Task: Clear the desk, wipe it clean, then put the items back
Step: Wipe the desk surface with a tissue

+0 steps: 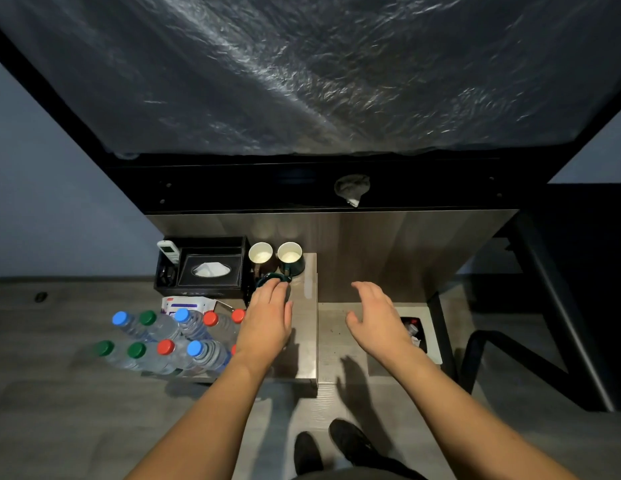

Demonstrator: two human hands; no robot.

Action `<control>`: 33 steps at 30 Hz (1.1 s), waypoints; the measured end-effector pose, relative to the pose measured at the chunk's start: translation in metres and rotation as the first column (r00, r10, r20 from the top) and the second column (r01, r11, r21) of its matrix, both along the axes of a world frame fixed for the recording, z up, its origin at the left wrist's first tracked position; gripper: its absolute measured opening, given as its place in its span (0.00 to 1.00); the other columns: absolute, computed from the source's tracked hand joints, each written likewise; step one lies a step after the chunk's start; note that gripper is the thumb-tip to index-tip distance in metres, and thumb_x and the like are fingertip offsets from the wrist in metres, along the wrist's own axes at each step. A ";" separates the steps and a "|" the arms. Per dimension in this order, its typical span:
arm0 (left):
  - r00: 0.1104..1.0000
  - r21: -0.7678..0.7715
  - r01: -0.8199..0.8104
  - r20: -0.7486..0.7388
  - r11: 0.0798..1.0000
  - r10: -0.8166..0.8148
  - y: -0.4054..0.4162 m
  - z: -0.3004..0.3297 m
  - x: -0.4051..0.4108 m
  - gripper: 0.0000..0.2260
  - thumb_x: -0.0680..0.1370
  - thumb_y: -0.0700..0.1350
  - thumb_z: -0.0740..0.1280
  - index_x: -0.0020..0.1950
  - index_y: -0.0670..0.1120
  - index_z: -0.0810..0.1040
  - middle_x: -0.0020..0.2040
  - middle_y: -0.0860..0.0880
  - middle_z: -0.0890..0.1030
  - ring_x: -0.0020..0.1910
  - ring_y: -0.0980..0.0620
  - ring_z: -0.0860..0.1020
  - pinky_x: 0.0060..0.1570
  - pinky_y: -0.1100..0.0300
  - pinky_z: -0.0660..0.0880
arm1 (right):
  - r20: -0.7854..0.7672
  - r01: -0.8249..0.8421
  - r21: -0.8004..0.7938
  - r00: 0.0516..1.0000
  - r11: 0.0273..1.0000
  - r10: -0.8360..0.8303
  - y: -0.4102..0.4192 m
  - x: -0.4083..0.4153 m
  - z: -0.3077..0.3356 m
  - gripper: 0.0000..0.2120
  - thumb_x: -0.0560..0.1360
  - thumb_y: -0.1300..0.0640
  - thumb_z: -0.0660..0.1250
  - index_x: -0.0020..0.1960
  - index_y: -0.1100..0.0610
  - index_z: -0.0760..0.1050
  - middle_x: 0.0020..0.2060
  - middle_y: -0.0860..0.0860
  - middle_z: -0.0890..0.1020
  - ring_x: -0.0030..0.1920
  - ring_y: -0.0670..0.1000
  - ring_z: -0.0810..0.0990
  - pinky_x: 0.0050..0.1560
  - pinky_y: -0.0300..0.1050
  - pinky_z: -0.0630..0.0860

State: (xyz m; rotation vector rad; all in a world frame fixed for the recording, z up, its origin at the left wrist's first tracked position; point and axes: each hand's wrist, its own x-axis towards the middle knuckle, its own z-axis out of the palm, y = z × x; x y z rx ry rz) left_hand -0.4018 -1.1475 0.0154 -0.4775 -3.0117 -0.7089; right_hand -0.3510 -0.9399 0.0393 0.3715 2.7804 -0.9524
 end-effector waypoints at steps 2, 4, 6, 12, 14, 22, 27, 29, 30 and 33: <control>1.000 -0.001 -0.012 0.002 1.000 0.012 -0.002 0.002 0.000 0.18 0.80 0.44 0.63 0.69 0.41 0.72 0.68 0.44 0.72 0.69 0.46 0.69 0.69 0.54 0.64 | -0.001 -0.016 0.008 1.000 1.000 0.016 -0.002 -0.001 0.000 0.27 0.78 0.55 0.62 0.75 0.51 0.60 0.73 0.49 0.65 0.73 0.51 0.64 0.73 0.49 0.64; 1.000 -0.005 -0.018 0.007 1.000 0.018 -0.005 0.002 0.001 0.18 0.81 0.45 0.63 0.70 0.41 0.72 0.68 0.44 0.72 0.69 0.47 0.68 0.70 0.55 0.63 | 0.004 -0.024 0.007 1.000 1.000 0.024 -0.005 -0.002 0.000 0.27 0.78 0.55 0.62 0.75 0.51 0.60 0.73 0.49 0.64 0.73 0.50 0.64 0.73 0.50 0.64; 1.000 -0.008 -0.023 0.012 1.000 0.023 -0.008 0.001 0.001 0.18 0.81 0.45 0.62 0.70 0.41 0.71 0.69 0.44 0.72 0.69 0.47 0.68 0.71 0.55 0.62 | 0.002 -0.027 0.007 1.000 1.000 0.027 -0.007 -0.003 0.000 0.27 0.78 0.55 0.62 0.75 0.51 0.60 0.73 0.49 0.64 0.73 0.50 0.64 0.73 0.50 0.64; 0.999 -0.006 -0.034 0.012 0.999 0.034 -0.011 0.003 -0.002 0.19 0.81 0.45 0.62 0.71 0.42 0.70 0.70 0.45 0.71 0.70 0.47 0.67 0.71 0.56 0.62 | -0.003 -0.031 0.020 1.000 0.999 0.031 -0.009 -0.006 0.003 0.26 0.78 0.55 0.63 0.75 0.51 0.61 0.73 0.49 0.64 0.73 0.51 0.64 0.72 0.48 0.63; 1.000 0.002 -0.014 0.003 1.000 0.014 -0.008 0.003 -0.006 0.19 0.81 0.46 0.61 0.72 0.43 0.70 0.70 0.46 0.70 0.71 0.48 0.66 0.72 0.56 0.60 | -0.015 -0.021 0.026 1.000 0.999 0.021 -0.005 -0.007 0.004 0.26 0.78 0.55 0.63 0.74 0.50 0.61 0.73 0.49 0.65 0.73 0.50 0.64 0.72 0.47 0.63; 0.998 -0.020 0.028 -0.060 0.999 -0.029 0.043 0.006 -0.034 0.18 0.79 0.45 0.63 0.69 0.43 0.73 0.67 0.45 0.73 0.66 0.46 0.71 0.69 0.51 0.67 | -0.053 -0.018 0.074 0.998 0.997 0.022 0.043 -0.022 0.014 0.26 0.79 0.53 0.62 0.75 0.51 0.61 0.73 0.48 0.64 0.73 0.50 0.64 0.72 0.47 0.64; 0.994 -0.033 0.056 -0.094 0.998 -0.059 0.086 0.013 -0.077 0.16 0.80 0.45 0.62 0.67 0.43 0.75 0.67 0.45 0.73 0.66 0.45 0.71 0.68 0.51 0.68 | -0.082 -0.092 0.120 0.991 0.989 0.102 0.095 -0.073 0.022 0.26 0.79 0.54 0.61 0.76 0.53 0.60 0.73 0.50 0.64 0.73 0.51 0.63 0.73 0.46 0.61; 0.993 -0.031 0.068 -0.095 0.997 -0.071 0.104 0.013 -0.102 0.16 0.80 0.44 0.62 0.67 0.43 0.75 0.67 0.45 0.73 0.66 0.45 0.70 0.67 0.51 0.68 | -0.104 -0.121 0.148 0.985 0.981 0.138 0.114 -0.103 0.021 0.26 0.79 0.55 0.61 0.76 0.56 0.60 0.73 0.52 0.65 0.73 0.52 0.63 0.73 0.46 0.60; 0.991 -0.034 0.081 -0.102 0.996 -0.084 0.112 0.012 -0.115 0.15 0.80 0.44 0.62 0.66 0.43 0.75 0.67 0.45 0.74 0.66 0.45 0.71 0.67 0.51 0.68 | -0.100 -0.129 0.154 0.984 0.980 0.145 0.123 -0.119 0.019 0.27 0.79 0.55 0.61 0.76 0.57 0.60 0.73 0.53 0.65 0.73 0.53 0.63 0.74 0.46 0.59; 0.986 -0.037 0.131 -0.100 0.991 -0.134 0.137 0.003 -0.146 0.15 0.79 0.41 0.63 0.64 0.42 0.77 0.66 0.44 0.75 0.65 0.44 0.72 0.67 0.53 0.67 | -0.044 -0.160 0.166 0.985 0.973 0.170 0.140 -0.163 0.004 0.27 0.79 0.56 0.61 0.76 0.58 0.60 0.74 0.55 0.63 0.74 0.55 0.61 0.74 0.47 0.58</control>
